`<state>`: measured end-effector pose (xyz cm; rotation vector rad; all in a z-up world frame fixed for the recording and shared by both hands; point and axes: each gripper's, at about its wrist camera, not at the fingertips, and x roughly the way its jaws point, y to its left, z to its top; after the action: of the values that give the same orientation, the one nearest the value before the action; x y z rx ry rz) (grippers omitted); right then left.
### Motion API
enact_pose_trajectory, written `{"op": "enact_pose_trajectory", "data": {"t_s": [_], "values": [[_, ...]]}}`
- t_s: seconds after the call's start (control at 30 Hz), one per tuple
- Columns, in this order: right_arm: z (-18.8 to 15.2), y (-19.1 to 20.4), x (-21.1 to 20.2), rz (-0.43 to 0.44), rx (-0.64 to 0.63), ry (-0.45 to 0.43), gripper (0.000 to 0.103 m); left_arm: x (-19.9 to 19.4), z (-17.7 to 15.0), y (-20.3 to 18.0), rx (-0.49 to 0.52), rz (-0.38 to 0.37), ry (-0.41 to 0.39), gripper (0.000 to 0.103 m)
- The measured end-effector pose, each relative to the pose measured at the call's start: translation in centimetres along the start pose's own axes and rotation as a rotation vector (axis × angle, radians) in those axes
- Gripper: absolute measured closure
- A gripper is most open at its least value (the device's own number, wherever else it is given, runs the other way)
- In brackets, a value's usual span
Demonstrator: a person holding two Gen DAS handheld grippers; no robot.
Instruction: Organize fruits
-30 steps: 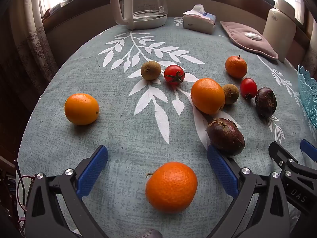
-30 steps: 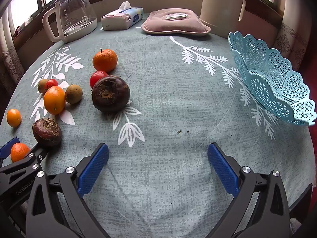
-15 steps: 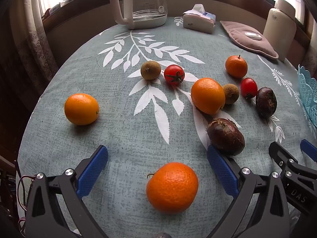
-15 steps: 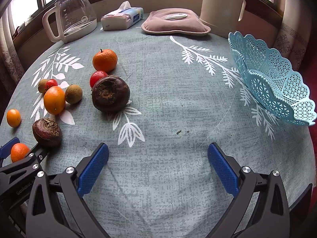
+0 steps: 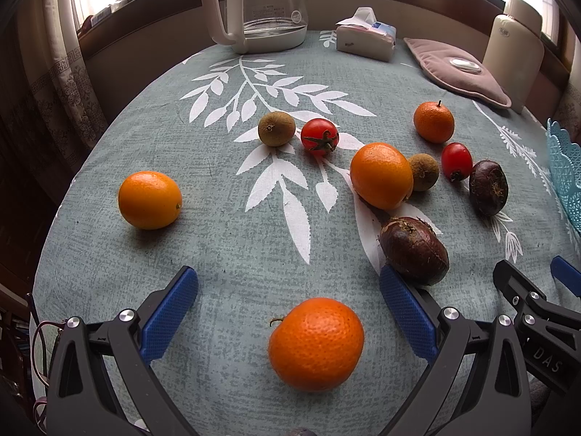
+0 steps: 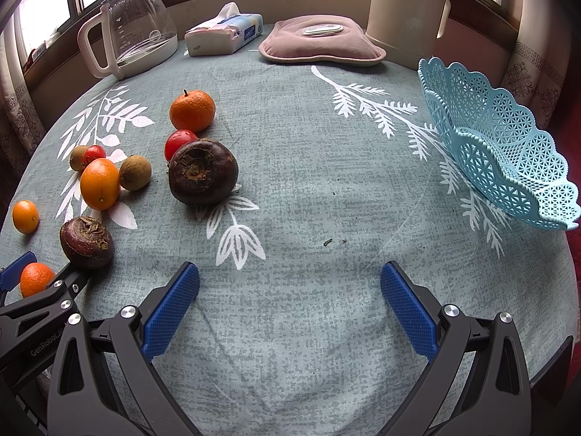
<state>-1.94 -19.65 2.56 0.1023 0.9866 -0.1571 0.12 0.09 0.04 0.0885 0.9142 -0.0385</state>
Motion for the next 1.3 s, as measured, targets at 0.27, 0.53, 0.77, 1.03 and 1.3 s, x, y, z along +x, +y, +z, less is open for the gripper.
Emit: {"op": "enact_pose_trajectory", "data": {"t_s": [0.27, 0.53, 0.77, 1.03, 1.3], "values": [[-0.13, -0.03, 0.08, 0.002, 0.000, 0.000, 0.002, 0.00, -0.02, -0.02, 0.000, 0.000, 0.000, 0.005], [-0.10, -0.01, 0.08, 0.003, 0.001, 0.000, 0.002, 0.00, -0.02, -0.03, -0.001, 0.000, 0.000, 0.005], [-0.11, -0.01, 0.09, 0.003, 0.001, 0.000, 0.002, 0.00, -0.01, 0.00, 0.000, 0.000, 0.000, 0.005], [-0.14, -0.01, 0.11, 0.003, 0.001, 0.000, 0.002, 0.22, 0.09, -0.12, 0.002, 0.002, 0.002, 0.005], [-0.13, 0.00, 0.12, 0.003, 0.001, 0.000, 0.002, 0.18, 0.14, 0.04, -0.001, -0.001, 0.000, 0.005]]}}
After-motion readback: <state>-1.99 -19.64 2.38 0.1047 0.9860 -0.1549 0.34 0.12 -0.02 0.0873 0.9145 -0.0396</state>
